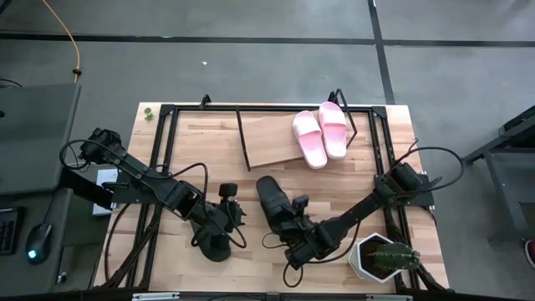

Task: Pick and place slides into the shelf
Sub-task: Put the right black slide on the shelf

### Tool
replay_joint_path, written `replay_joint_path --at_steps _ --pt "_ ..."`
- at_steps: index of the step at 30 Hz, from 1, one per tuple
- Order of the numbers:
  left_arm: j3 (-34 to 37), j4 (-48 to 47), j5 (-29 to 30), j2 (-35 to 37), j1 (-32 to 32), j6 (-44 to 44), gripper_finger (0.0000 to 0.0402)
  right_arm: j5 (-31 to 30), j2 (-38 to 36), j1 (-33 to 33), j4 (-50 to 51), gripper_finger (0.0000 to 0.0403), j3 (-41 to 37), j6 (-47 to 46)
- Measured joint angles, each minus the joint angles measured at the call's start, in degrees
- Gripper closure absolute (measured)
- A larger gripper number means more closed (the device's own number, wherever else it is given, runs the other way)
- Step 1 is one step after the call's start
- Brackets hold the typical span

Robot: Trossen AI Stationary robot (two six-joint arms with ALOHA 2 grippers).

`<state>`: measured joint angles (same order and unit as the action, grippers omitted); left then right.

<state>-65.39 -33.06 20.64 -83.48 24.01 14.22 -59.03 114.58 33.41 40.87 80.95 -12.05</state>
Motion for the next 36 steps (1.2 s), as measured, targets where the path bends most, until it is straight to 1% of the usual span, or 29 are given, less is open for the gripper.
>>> replay_joint_path --at_steps 5,8,11,17,20,22,26,31,36 --pt "0.00 -0.04 0.00 0.00 0.00 0.00 0.0300 -0.66 -2.98 0.34 3.06 0.0403 0.00 -3.00" --pt "0.00 -0.12 0.00 0.00 0.01 0.00 0.0300 -1.65 -4.16 0.73 4.07 0.0403 -0.02 -2.91" --pt "0.00 -0.11 0.00 0.00 0.01 0.00 0.0300 -3.97 -5.24 1.13 5.32 0.0403 -0.02 -2.82" --pt "0.00 -0.09 0.00 0.00 0.02 -0.33 0.0300 -5.12 -6.97 1.14 7.48 0.0403 -0.02 -2.97" --pt "0.00 -0.09 0.00 0.00 0.01 -0.44 0.0300 -7.51 -7.13 1.14 8.99 0.0403 -0.01 -2.95" --pt "0.00 -0.07 0.00 0.00 0.00 -0.44 0.0300 -8.46 -7.18 0.66 10.42 0.0403 -0.02 -2.97" --pt "0.00 -0.04 0.02 0.00 0.01 -0.44 0.0300 -8.45 -7.23 -1.07 12.79 0.0403 -0.02 -3.80" --pt "0.00 -0.02 0.02 0.00 0.00 -0.44 0.0300 -8.66 -7.23 -3.45 18.04 0.0403 -0.02 -7.26" --pt "0.00 -0.02 0.00 0.00 0.01 -0.44 0.0300 -13.56 -7.28 -5.34 23.93 0.0403 -0.02 -12.19"
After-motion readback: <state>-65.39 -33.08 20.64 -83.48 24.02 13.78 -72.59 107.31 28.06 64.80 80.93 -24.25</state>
